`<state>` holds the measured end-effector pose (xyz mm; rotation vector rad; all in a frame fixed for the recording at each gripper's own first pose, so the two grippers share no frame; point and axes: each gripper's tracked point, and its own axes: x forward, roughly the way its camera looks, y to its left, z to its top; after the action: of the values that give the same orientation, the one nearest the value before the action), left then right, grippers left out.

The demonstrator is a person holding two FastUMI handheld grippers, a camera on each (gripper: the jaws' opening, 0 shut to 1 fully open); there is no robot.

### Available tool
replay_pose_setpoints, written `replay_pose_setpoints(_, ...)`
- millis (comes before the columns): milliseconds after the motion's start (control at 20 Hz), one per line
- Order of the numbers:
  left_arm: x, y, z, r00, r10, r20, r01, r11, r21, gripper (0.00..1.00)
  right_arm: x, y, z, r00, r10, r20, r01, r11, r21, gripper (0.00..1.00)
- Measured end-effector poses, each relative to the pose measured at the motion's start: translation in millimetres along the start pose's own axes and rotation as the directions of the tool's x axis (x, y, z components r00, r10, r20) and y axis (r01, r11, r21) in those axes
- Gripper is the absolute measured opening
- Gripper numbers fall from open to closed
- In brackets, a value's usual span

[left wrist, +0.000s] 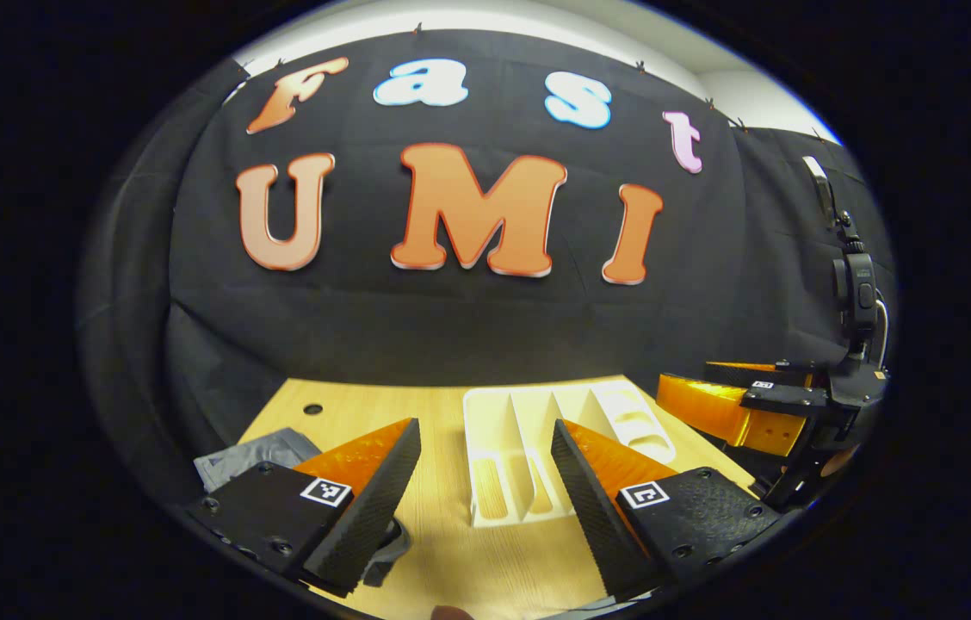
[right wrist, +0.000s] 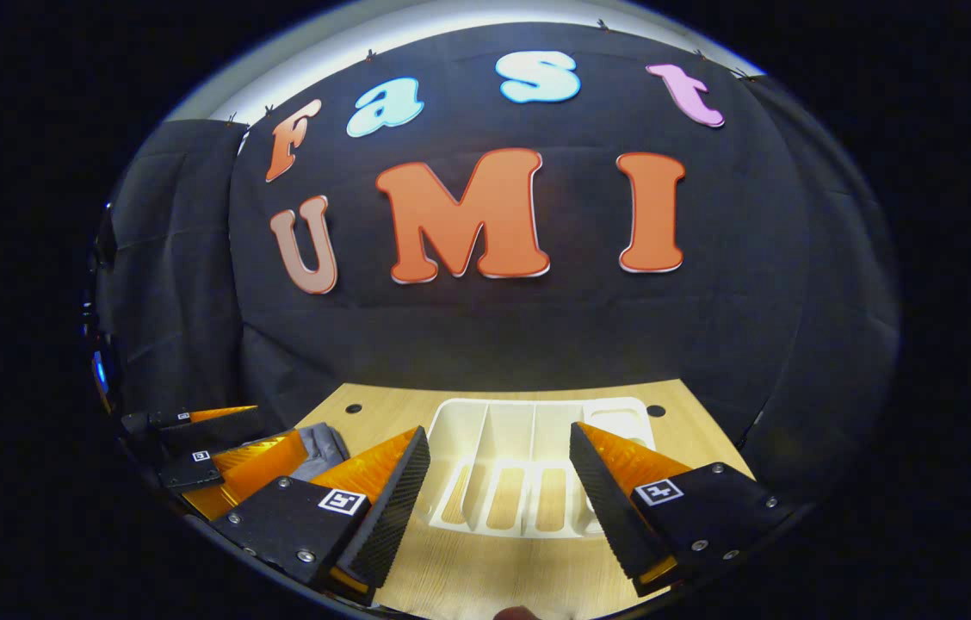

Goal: Open the schoolbag, grab two books from the bookshelf and put them into the schoolbag.

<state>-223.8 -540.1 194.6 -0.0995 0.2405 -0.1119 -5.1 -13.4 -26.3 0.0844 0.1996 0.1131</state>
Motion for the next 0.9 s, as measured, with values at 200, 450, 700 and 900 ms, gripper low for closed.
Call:
replay_pose_setpoints(200,-30,-13,25,0.991,0.031,0.129,-0.026,0.999,-0.036,0.97,-11,-7,14,0.997,-0.037,0.071,0.038,0.999,-0.012,0.98)
replay_pose_setpoints(450,-10,11,31,0.956,0.064,0.285,-0.047,0.997,-0.066,0.97,-19,5,12,0.989,-0.075,0.127,0.076,0.997,0.0,0.98)
replay_pose_setpoints(700,-7,42,29,0.945,0.093,0.314,-0.092,0.996,-0.017,0.97,-15,19,9,0.981,-0.106,0.163,0.105,0.994,0.012,0.98)
replay_pose_setpoints(900,2,52,6,0.965,0.075,0.25,-0.06,0.996,-0.068,0.95,-14,37,2,0.978,-0.099,0.185,0.102,0.995,-0.008,0.97)
